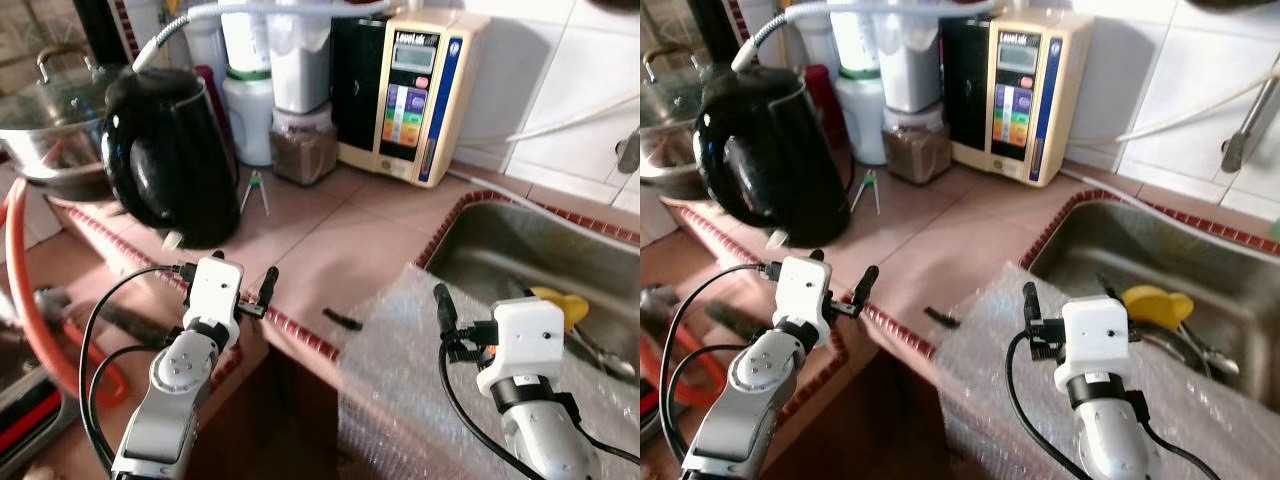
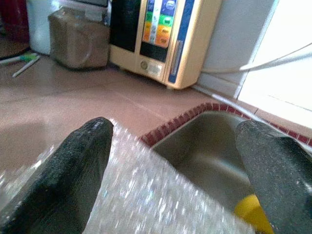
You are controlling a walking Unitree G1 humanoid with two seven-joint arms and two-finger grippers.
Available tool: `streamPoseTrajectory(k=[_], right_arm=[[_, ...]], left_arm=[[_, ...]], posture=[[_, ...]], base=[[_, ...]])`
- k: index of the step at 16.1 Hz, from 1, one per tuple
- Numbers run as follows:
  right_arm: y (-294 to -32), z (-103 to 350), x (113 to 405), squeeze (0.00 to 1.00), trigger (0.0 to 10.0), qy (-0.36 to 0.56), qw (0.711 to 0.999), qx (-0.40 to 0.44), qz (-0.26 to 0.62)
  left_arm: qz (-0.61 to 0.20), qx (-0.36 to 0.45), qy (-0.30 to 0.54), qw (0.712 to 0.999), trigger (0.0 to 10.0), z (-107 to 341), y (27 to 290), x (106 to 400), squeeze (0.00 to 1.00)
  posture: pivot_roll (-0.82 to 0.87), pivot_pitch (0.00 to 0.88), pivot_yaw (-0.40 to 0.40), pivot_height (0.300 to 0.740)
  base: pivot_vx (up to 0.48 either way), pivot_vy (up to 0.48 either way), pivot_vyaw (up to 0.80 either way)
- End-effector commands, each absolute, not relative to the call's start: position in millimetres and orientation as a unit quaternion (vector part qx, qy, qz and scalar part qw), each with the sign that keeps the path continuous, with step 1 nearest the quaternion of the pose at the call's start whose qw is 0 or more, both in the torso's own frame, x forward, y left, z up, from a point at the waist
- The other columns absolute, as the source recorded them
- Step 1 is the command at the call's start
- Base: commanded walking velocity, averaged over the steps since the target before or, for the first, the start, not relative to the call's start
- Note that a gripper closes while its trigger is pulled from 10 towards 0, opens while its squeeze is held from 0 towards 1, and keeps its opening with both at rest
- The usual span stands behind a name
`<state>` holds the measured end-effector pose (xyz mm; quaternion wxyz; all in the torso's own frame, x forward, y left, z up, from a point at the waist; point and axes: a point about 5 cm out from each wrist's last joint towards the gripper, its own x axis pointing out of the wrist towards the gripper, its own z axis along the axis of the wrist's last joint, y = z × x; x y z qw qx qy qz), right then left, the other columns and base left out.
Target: Kitchen organization
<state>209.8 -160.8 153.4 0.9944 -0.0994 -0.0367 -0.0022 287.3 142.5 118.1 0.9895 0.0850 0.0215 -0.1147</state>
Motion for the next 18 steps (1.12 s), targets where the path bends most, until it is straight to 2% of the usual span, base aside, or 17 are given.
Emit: streamPoseTrajectory(k=[1,18], right_arm=[[-162.1,154.0,210.6,0.00,10.0,-0.038,0.995,-0.096,-0.007],[-160.2,152.2,215.3,0.00,10.0,-0.039,0.995,-0.093,0.000]], left_arm=[[-0.116,0.091,0.032,0.989,10.0,115.1,143.3,288.1,0.00],[-0.115,0.094,0.037,0.988,10.0,111.8,142.3,286.4,0.00]], posture=[[0.01,0.000,0.038,0.740],[0.02,0.000,0.027,0.740]], base=[[-0.281,0.000,0.00],[-0.285,0.000,0.00]])
